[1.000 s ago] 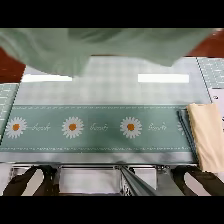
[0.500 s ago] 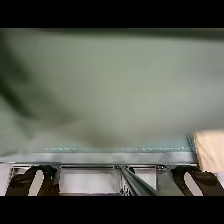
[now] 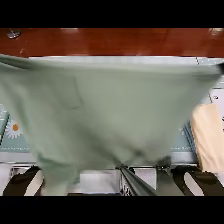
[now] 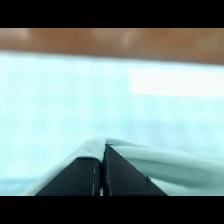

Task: Fold the shirts.

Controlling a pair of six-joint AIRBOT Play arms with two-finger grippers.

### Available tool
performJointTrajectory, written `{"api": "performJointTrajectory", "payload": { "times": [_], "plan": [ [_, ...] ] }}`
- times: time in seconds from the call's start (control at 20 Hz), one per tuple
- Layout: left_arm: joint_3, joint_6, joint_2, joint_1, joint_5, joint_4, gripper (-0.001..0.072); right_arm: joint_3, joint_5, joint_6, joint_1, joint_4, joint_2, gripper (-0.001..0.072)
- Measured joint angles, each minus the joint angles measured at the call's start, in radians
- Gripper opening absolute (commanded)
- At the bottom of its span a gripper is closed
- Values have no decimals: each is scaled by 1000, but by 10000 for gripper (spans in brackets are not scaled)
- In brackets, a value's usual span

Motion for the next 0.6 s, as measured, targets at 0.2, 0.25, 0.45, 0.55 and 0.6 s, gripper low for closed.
{"api": "performJointTrajectory", "payload": {
  "times": [0.2,0.25,0.45,0.55,0.6],
  "plan": [
    [-92,20,-244,-61,182,-31,18,-124,-236,-48,0,80,-249,30],
    [-98,20,-317,-78,249,-38,19,-125,-294,-57,0,101,-325,30],
    [-50,-33,-594,-121,441,-54,19,36,-443,-77,0,179,-674,30],
    [-5,-63,-708,-131,485,-76,19,182,-444,-66,0,201,-847,30],
    [13,-74,-752,-135,501,-93,19,257,-422,-52,0,204,-927,30]
  ]
}}
